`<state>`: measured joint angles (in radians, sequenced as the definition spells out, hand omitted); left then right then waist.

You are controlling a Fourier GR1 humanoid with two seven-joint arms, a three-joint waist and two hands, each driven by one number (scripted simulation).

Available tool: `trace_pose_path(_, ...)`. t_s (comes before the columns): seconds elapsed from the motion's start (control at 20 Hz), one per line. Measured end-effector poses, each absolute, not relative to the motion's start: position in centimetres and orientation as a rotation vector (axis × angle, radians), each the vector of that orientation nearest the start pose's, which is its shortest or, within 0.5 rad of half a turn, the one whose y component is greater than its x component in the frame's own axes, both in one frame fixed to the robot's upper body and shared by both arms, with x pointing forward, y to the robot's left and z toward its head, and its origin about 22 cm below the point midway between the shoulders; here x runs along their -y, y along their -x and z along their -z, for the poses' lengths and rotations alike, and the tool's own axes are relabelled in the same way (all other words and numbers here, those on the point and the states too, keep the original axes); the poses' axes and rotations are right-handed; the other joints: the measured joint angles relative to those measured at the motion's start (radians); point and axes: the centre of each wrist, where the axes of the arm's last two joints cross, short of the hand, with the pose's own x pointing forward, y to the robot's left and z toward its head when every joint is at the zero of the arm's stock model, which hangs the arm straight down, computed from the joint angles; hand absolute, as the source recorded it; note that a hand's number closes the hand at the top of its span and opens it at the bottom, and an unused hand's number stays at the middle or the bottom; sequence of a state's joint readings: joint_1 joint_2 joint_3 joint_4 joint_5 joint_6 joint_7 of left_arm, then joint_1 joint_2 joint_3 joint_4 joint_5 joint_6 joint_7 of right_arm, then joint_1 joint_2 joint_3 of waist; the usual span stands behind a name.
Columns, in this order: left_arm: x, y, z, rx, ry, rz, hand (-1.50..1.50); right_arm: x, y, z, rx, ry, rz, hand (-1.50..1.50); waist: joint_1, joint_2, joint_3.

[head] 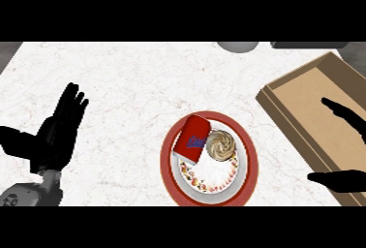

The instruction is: Pick the cupcake from the plate and place it in the cardboard box

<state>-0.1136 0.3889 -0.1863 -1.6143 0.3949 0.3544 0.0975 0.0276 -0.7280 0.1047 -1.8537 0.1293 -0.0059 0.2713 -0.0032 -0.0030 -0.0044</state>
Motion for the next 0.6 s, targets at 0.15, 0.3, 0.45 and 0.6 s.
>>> trace_pose_path(0.15,-26.0,-26.2,-5.4,1.541,-0.071,-0.103,0.0,29.8,-22.5,-14.3,1.351,0.558,-0.769,-1.5,0.003,0.0,0.001)
trace_pose_path(0.3,-25.9,-26.0,-5.6,1.543,-0.063,-0.104,0.0,27.3,-22.7,-15.9,1.315,0.505,-0.785,-1.5,0.01,0.001,0.002)
trace_pose_path(0.45,-26.2,-26.2,-5.7,1.543,-0.064,-0.102,0.0,25.0,-22.8,-17.0,1.311,0.458,-0.787,-1.5,0.009,0.002,0.003)
trace_pose_path(0.6,-26.2,-26.1,-5.1,1.543,-0.065,-0.1,0.0,23.0,-23.2,-17.7,1.314,0.431,-0.788,-1.5,0.009,0.002,0.003)
